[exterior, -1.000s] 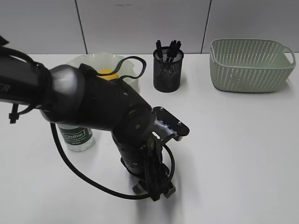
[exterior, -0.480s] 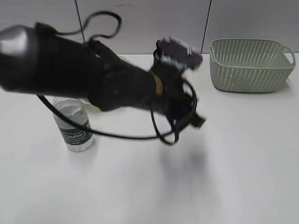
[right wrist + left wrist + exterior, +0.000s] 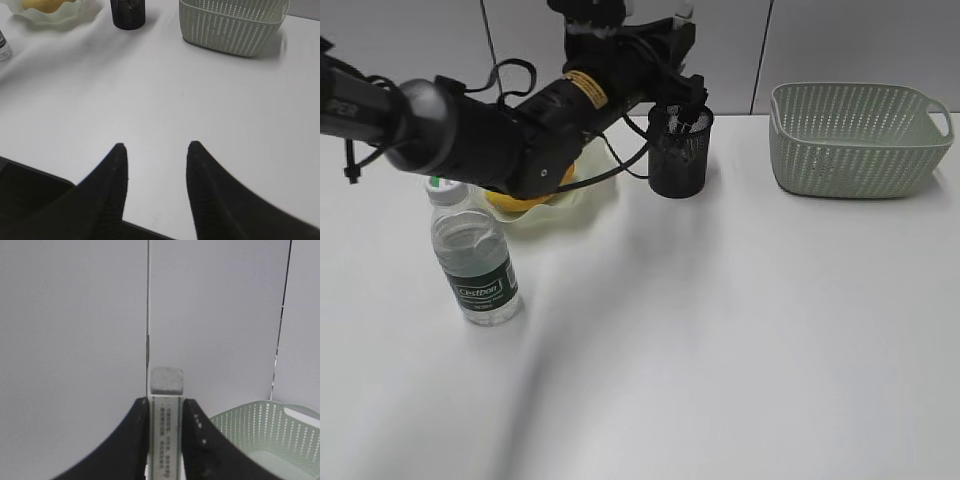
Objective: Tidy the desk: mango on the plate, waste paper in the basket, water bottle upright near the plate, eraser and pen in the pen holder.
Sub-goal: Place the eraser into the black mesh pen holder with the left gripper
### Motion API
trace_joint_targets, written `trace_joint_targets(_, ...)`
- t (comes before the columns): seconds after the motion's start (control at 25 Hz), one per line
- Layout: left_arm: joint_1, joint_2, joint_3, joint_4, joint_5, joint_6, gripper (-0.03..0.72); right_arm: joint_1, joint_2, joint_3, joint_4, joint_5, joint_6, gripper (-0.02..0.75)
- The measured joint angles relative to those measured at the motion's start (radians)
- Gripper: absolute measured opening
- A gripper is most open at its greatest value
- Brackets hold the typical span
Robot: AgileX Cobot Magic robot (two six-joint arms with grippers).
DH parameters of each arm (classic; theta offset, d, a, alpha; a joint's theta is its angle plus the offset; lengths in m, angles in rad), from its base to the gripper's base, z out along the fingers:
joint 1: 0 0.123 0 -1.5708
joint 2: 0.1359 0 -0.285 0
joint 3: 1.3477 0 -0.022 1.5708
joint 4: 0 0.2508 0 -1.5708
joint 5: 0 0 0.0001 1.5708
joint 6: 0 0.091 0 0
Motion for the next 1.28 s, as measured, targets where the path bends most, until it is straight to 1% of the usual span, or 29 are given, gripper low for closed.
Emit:
trace_joint_targets(0.16,0.000,0.082,-0.105,0.002,0.036,0.000,0.142,0.000,0.000,0.000,-0.002,0.000,0.000,0.321)
trace_joint_targets(0.24,0.000,0.112,-0.139,0.002,0.070,0.000,0.142,0.000,0.000,0.000,-0.003,0.000,0.000,0.321)
trace_joint_targets(0.48,0.003,0.148,-0.164,0.002,0.143,0.000,0.143,0.000,0.000,0.000,-0.003,0.000,0.000,0.321)
trace_joint_targets(0.56,0.005,0.150,-0.164,0.001,0.148,0.000,0.174,0.000,0.000,0.000,-0.003,0.000,0.000,0.321)
trace_joint_targets(0.6,0.008,0.150,-0.164,0.001,0.149,0.000,0.214,0.000,0.000,0.000,-0.003,0.000,0.000,0.321)
trace_joint_targets(0.68,0.013,0.150,-0.167,-0.002,0.149,0.000,0.320,0.000,0.000,0.000,-0.003,0.000,0.000,0.321)
trace_joint_targets(0.76,0.019,0.150,-0.169,-0.010,0.149,0.000,0.385,0.000,0.000,0.000,-0.003,0.000,0.000,0.321)
trace_joint_targets(0.84,0.026,0.150,-0.169,-0.026,0.147,0.000,0.409,0.000,0.000,0.000,-0.003,0.000,0.000,0.321)
trace_joint_targets(0.96,0.034,0.131,-0.169,-0.042,0.168,-0.001,0.417,0.000,0.000,0.000,-0.003,-0.001,0.000,0.321)
trace_joint_targets(1.04,0.032,0.083,-0.169,-0.046,0.263,-0.001,0.405,0.000,0.000,0.000,-0.003,-0.001,0.000,0.321)
trace_joint_targets(1.08,0.030,0.045,-0.169,-0.046,0.330,-0.001,0.387,0.000,0.000,0.000,-0.003,-0.001,0.000,0.321)
trace_joint_targets(1.16,0.022,-0.040,-0.170,-0.045,0.565,-0.001,0.342,0.000,0.000,0.000,-0.005,-0.001,0.000,0.321)
trace_joint_targets(1.28,0.018,-0.173,-0.171,-0.052,0.995,0.001,0.268,0.000,0.000,0.000,-0.007,-0.001,0.000,0.321)
